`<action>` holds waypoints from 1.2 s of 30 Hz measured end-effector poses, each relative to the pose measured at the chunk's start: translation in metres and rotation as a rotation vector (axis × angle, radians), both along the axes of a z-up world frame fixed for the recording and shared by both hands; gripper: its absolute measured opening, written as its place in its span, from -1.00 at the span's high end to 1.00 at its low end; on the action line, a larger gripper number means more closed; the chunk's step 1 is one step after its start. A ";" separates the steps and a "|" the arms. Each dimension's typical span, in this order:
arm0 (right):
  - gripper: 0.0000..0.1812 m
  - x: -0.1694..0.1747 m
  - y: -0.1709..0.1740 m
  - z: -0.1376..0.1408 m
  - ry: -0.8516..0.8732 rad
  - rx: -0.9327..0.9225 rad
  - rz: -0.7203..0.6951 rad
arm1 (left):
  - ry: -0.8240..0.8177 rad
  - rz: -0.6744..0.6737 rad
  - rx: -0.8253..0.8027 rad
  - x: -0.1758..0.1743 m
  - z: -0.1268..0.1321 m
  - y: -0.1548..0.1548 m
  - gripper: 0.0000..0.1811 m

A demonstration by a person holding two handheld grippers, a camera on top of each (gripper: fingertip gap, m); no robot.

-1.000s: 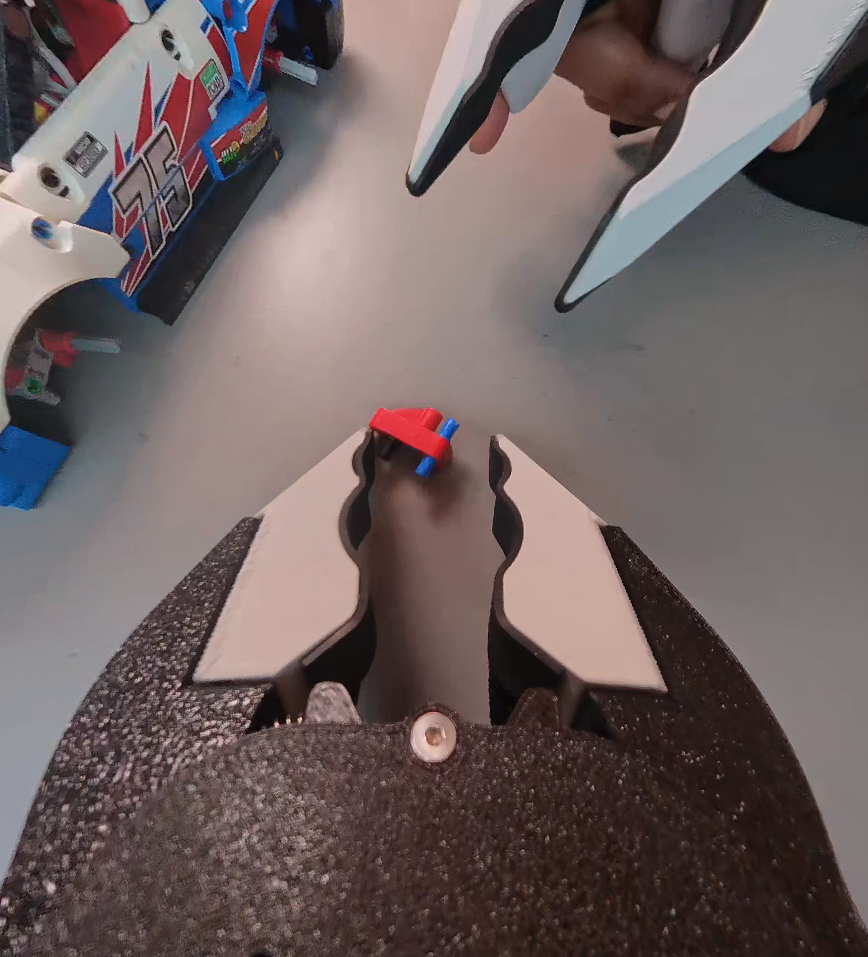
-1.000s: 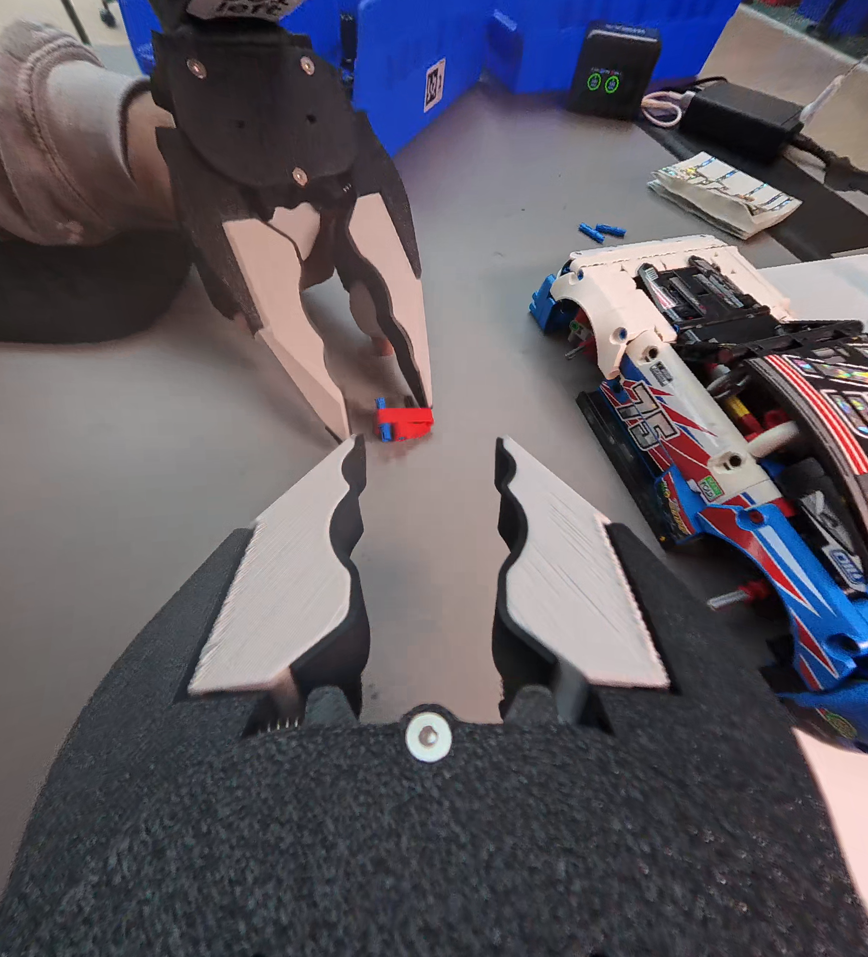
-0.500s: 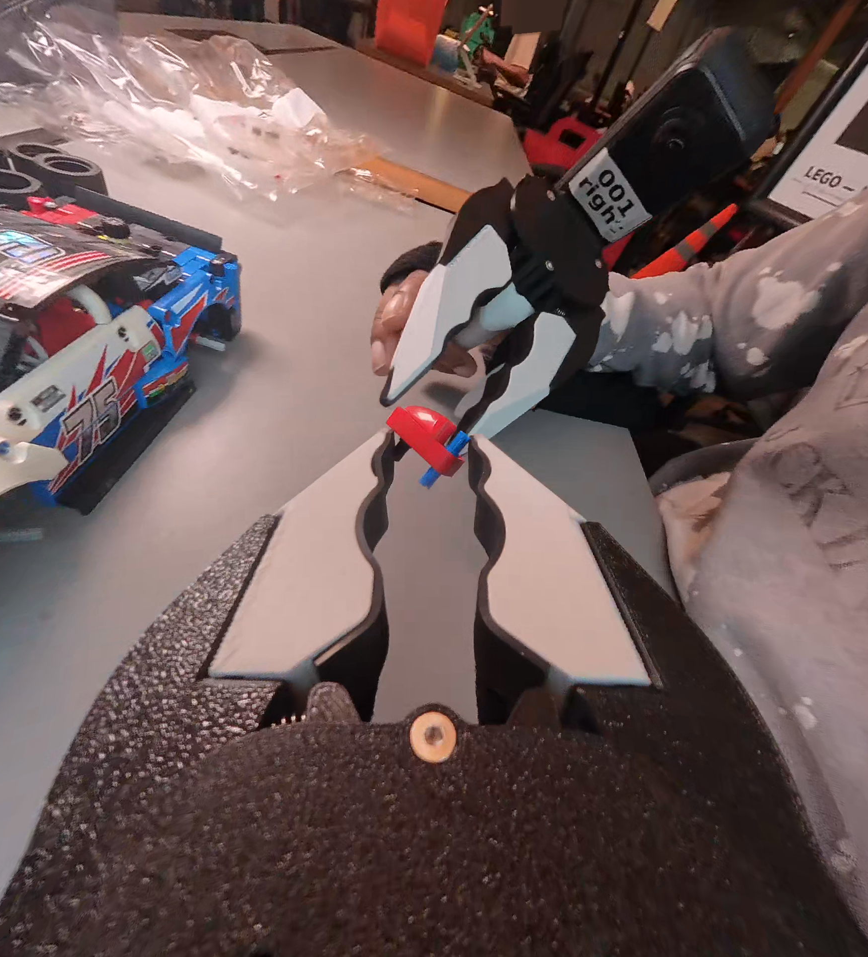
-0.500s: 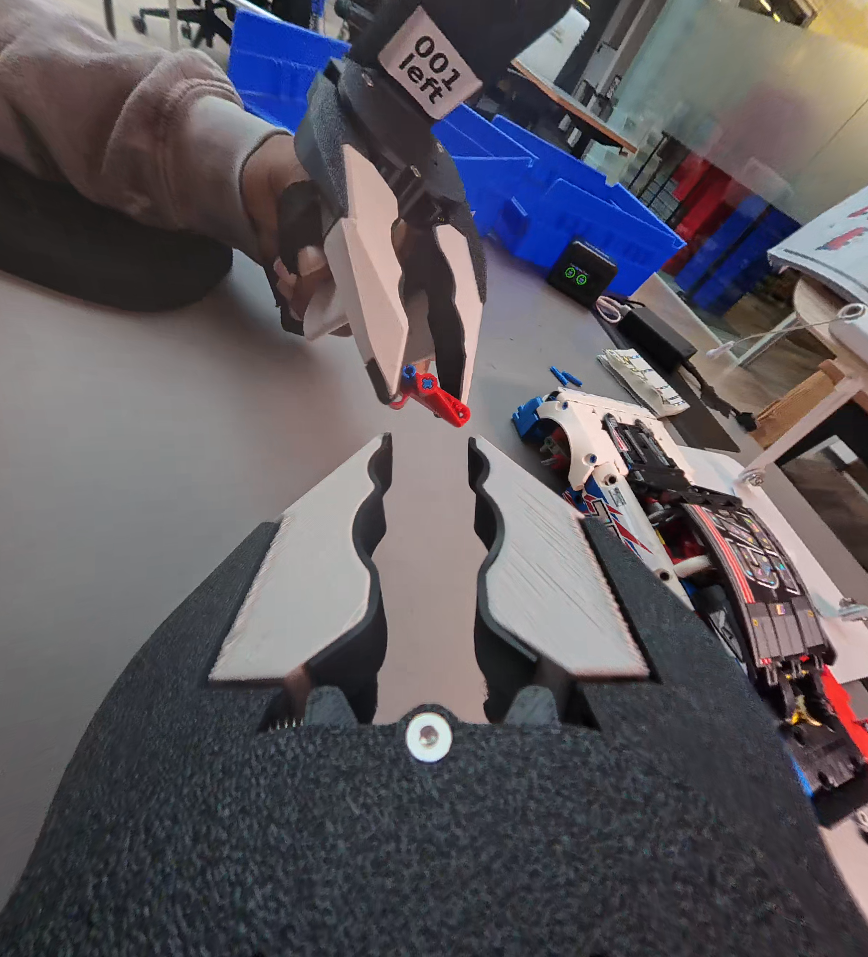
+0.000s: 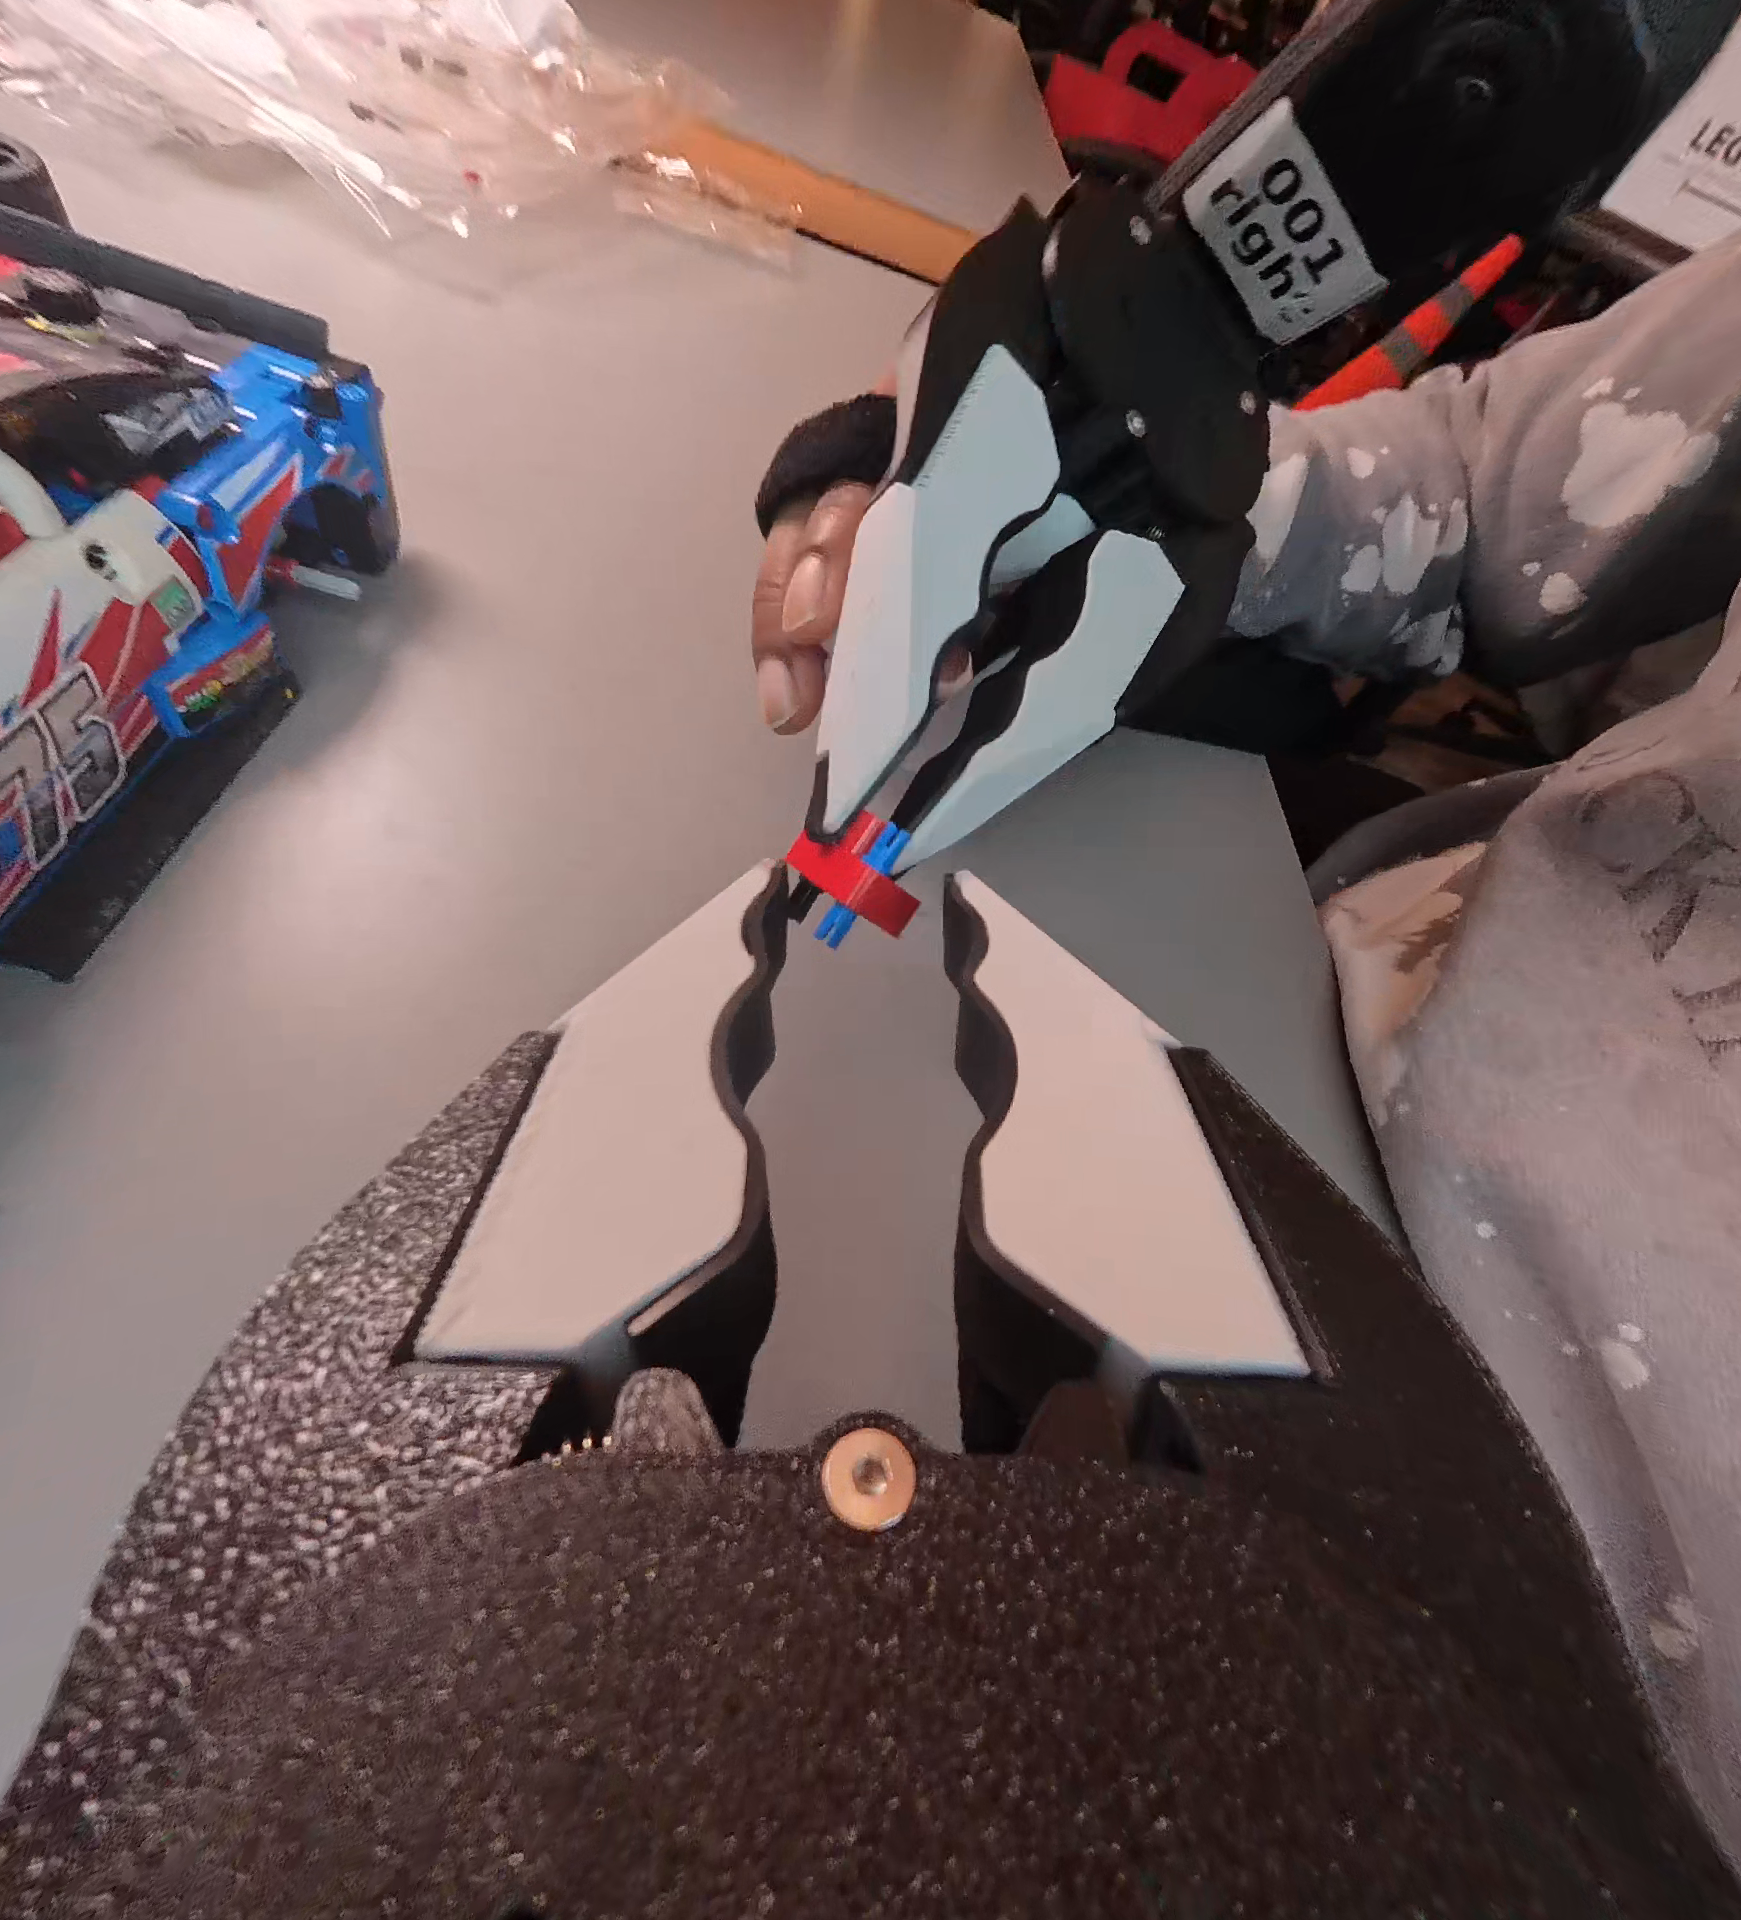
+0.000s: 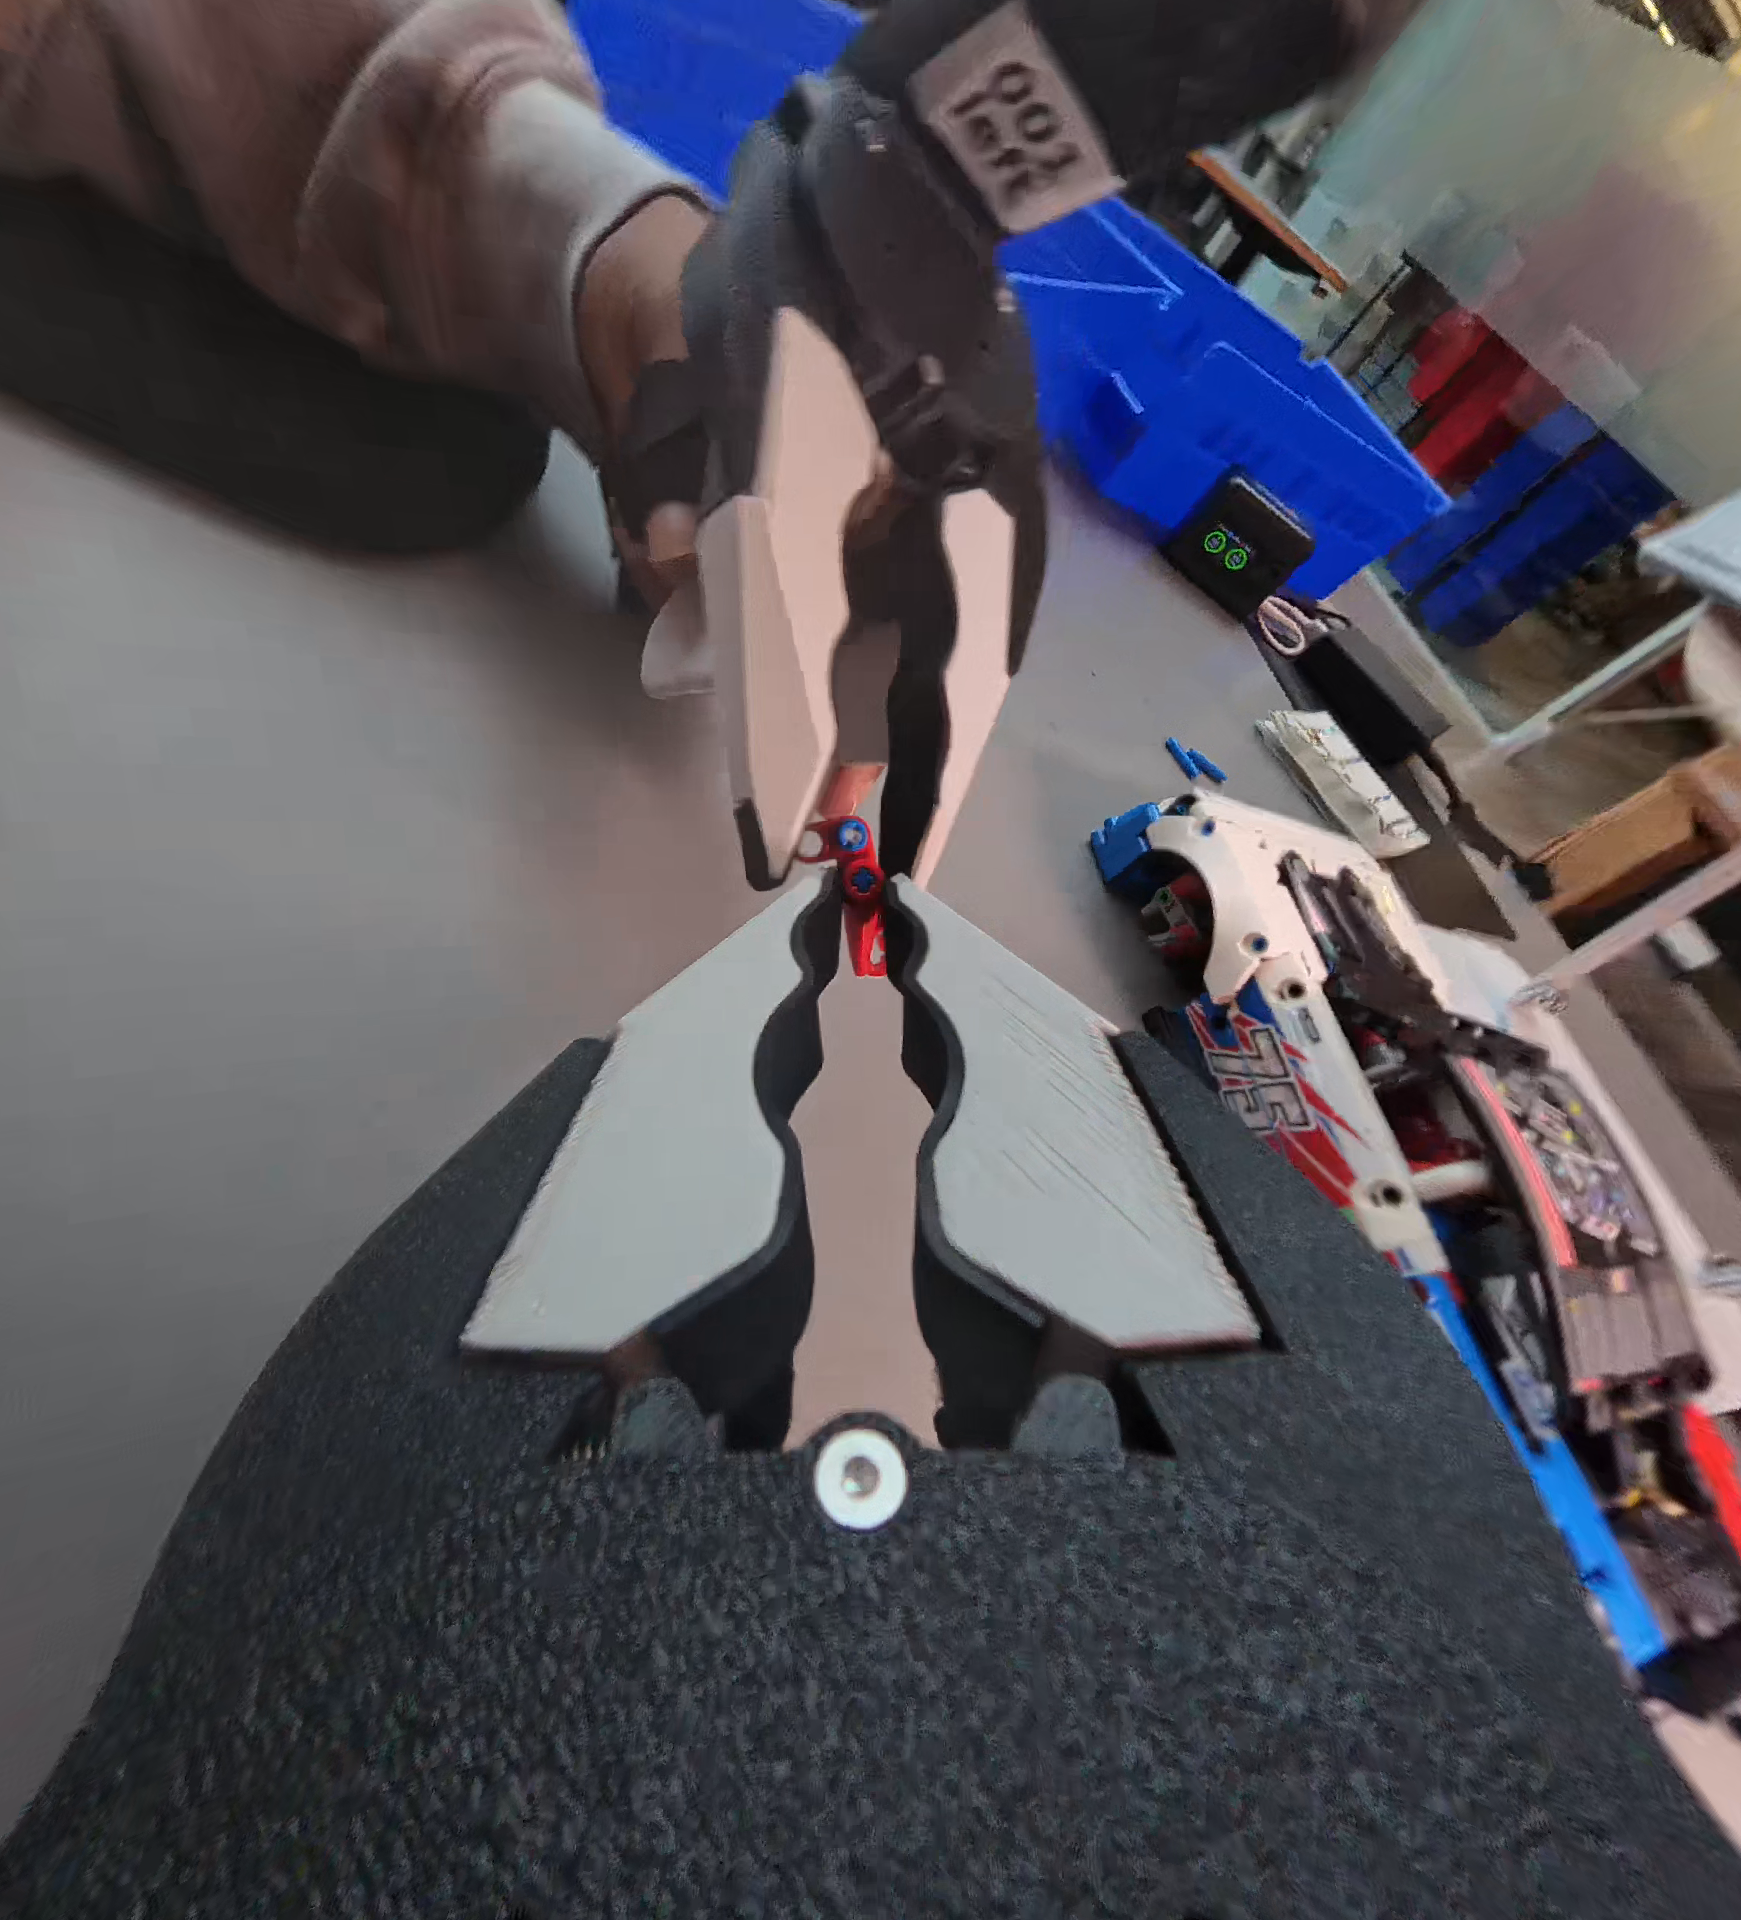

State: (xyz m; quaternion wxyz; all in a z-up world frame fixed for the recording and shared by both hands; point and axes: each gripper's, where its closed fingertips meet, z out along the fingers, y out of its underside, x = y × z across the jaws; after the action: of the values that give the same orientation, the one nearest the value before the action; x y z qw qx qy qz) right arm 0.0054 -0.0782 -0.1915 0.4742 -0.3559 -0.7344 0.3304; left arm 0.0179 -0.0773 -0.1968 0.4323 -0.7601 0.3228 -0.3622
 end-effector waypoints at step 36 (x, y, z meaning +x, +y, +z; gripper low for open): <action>1.00 0.019 0.033 0.051 0.027 -0.708 0.044 | -0.040 0.092 0.001 -0.013 0.012 0.002 0.85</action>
State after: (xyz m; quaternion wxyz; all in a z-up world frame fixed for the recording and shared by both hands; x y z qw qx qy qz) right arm 0.0242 -0.0452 -0.1407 0.3241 -0.4775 -0.5757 0.5793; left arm 0.0052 -0.0752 -0.1853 0.4553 -0.7664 0.2788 -0.3571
